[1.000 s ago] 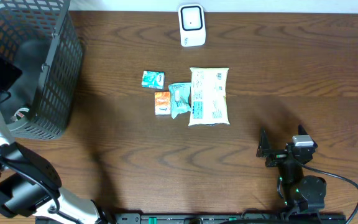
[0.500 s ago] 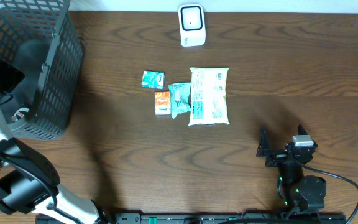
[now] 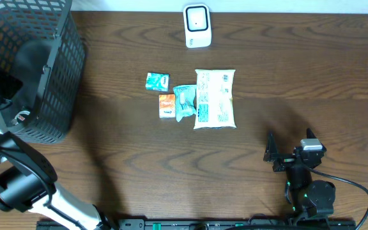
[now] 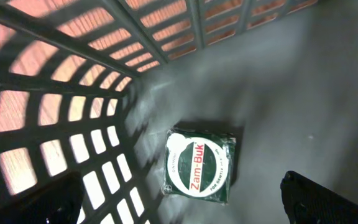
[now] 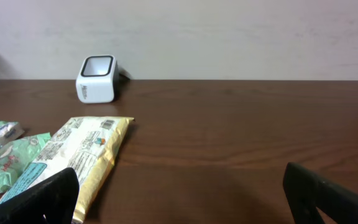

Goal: Scan the item barcode
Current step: 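Move the left gripper back into the basket above the dark green tin, then grasp the dark green Zam-Buk tin with the left gripper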

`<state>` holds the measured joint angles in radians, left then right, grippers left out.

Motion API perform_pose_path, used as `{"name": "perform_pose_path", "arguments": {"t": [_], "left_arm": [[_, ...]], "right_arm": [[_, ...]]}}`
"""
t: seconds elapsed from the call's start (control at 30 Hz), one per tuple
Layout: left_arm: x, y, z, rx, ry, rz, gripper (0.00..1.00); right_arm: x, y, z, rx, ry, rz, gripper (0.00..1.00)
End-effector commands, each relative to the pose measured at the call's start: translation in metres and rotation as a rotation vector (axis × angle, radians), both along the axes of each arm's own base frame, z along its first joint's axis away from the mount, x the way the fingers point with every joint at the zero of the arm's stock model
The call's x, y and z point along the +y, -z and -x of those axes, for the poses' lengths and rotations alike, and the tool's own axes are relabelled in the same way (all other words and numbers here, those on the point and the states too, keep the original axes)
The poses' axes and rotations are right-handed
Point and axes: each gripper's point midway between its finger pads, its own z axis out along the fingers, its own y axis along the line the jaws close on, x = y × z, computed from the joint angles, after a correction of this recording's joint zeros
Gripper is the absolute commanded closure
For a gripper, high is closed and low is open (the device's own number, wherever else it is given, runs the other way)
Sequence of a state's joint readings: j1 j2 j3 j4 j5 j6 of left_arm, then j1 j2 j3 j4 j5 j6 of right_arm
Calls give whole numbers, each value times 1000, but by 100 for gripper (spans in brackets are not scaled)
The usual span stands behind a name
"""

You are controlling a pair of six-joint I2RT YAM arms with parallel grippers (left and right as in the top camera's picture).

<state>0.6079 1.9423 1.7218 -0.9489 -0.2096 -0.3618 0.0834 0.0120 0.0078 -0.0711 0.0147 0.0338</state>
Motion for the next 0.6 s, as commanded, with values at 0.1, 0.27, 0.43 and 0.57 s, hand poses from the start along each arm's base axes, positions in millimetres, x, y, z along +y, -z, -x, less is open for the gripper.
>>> {"name": "perform_pose_path", "arguments": {"t": [0.1,0.27,0.43,0.57], "left_arm": [[-7,40,-1,58,22,95,1],[-23,64,-11,37,50,208,1],[-21,83,-5,76,35,238,1],[-16,90,0,87,18,249,1]], "right_arm": [[-1,0,0,0,6,-10,1],[-1,1,0,0,6,-10,1],[-1,0,0,0,6,-10,1],[-1,0,0,0,5,-10,1]]}}
